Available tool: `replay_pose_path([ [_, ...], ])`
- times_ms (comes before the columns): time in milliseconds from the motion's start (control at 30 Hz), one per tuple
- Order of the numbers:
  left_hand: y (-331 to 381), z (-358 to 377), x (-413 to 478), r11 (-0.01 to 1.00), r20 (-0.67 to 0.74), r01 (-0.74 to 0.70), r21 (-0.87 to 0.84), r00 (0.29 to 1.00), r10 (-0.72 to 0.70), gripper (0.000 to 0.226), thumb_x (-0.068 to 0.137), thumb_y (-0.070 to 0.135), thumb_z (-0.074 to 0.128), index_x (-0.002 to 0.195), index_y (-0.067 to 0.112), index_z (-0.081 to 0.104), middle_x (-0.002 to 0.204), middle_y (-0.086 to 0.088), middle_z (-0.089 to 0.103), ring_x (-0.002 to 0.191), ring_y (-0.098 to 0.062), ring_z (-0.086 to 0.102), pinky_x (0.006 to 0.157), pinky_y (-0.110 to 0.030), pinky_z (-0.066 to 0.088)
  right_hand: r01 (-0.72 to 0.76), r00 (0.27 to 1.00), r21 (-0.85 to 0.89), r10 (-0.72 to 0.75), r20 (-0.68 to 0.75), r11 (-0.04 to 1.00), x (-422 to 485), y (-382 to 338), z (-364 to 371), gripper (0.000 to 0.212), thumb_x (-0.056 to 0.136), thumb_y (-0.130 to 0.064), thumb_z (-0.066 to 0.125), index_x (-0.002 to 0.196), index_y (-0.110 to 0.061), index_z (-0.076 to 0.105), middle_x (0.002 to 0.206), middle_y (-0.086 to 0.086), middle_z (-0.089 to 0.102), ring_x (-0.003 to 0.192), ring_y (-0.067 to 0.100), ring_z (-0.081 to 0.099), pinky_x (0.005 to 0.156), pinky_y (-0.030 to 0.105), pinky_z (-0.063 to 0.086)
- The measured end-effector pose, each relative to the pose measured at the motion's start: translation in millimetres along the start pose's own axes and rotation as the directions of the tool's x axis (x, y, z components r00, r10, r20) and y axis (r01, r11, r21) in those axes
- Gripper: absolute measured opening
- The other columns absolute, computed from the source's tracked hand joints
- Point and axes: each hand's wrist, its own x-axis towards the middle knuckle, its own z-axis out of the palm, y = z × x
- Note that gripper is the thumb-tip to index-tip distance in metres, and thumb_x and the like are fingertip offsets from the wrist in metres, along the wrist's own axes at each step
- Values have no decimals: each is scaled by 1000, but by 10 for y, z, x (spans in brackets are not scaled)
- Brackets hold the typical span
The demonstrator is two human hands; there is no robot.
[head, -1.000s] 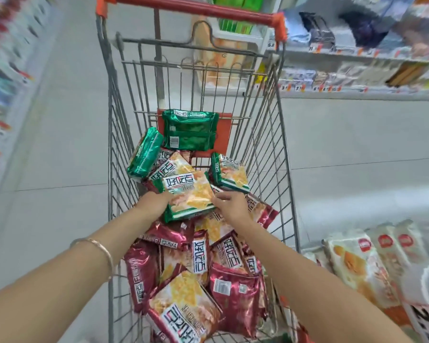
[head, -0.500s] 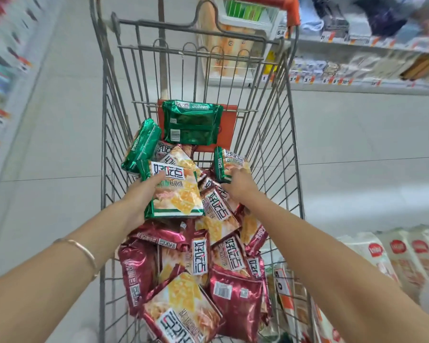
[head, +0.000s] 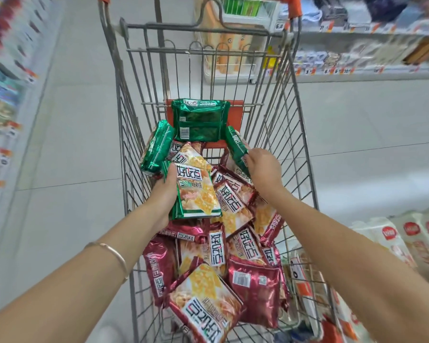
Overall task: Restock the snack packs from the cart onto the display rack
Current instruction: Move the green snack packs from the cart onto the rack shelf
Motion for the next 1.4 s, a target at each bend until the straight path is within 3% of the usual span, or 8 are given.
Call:
replay_pose_path([
  [167, 147, 121, -190, 999, 55, -1, -32, 999, 3, 126, 51, 103, 37, 156, 36, 20, 163, -3, 26, 145, -30, 34, 112, -66, 29, 611, 779, -41, -609, -146, 791, -610, -406, -482, 20, 72, 5, 83, 90, 0, 75, 76, 7, 72, 59, 17, 57, 59, 22, 52],
  [300, 387, 372, -832, 999, 194, 38, -15, 980, -35, 99, 81, 84, 33, 158, 24, 16, 158, -13, 34, 137, -32, 45, 112, -55, 31, 684, 721, -5, -678, -142, 729, -1024, -531, -607, 28, 69, 11, 81, 95, 7, 73, 75, 11, 69, 60, 20, 60, 62, 25, 54],
  [433, 304, 319, -752, 998, 281, 51, 26, 958, -56, 122, 56, 66, 87, 154, 26, 26, 157, -13, 37, 125, -29, 54, 106, -54, 43, 739, 664, -50, -739, -116, 672, -1301, -511, -732, 38, 74, 5, 82, 110, 6, 71, 103, 18, 73, 80, 31, 70, 71, 43, 60],
  [633, 405, 204, -1008, 954, 190, -125, 273, 979, 74, 115, 62, 44, 84, 154, 14, 22, 160, -15, 27, 144, -34, 30, 117, -57, 26, -93, 989, 191, 68, 134, 977, -1553, -855, -1352, 73, 96, -65, 43, 155, -24, 31, 164, 2, 22, 148, 19, 25, 122, 44, 17],
  [733, 609, 239, -1287, 951, 342, -184, 247, 935, 92, 116, 67, 43, 80, 159, 20, 11, 164, -13, 15, 149, -34, 19, 117, -58, 19, -530, 837, 485, 334, 434, 696, -1535, -827, -1588, 106, 81, -78, 52, 160, -21, 10, 165, 4, 23, 149, 25, 27, 121, 47, 21],
  [800, 721, 327, -1531, 937, 407, -253, 241, 903, 139, 109, 76, 44, 75, 158, 20, 9, 164, -13, 14, 149, -32, 18, 117, -55, 20, -680, 733, 637, 315, 603, 363, -1556, -823, -1710, 102, 71, -82, 58, 147, -16, 41, 142, 7, 57, 134, 30, 51, 115, 51, 36],
  [1100, 892, 1101, -2451, 693, 708, -630, 352, 663, 243, 120, 73, 73, 60, 159, 16, 0, 165, -10, 17, 149, -30, 23, 120, -46, 19, -457, 811, 848, 517, 273, 270, -2363, -665, -2603, 33, 86, -39, 74, 111, -24, 61, 96, -8, 77, 89, 9, 73, 90, 32, 58],
  [1400, 618, 2518, -3655, 422, 942, -903, 83, 210, 263, 76, 63, 57, 86, 125, 24, 57, 108, 10, 73, 93, -4, 69, 76, -21, 51, -324, 624, 853, 770, -133, 410, -3668, 18, -3770, 85, 61, -47, 93, 133, -20, 55, 117, -1, 73, 104, 16, 72, 98, 40, 53],
])
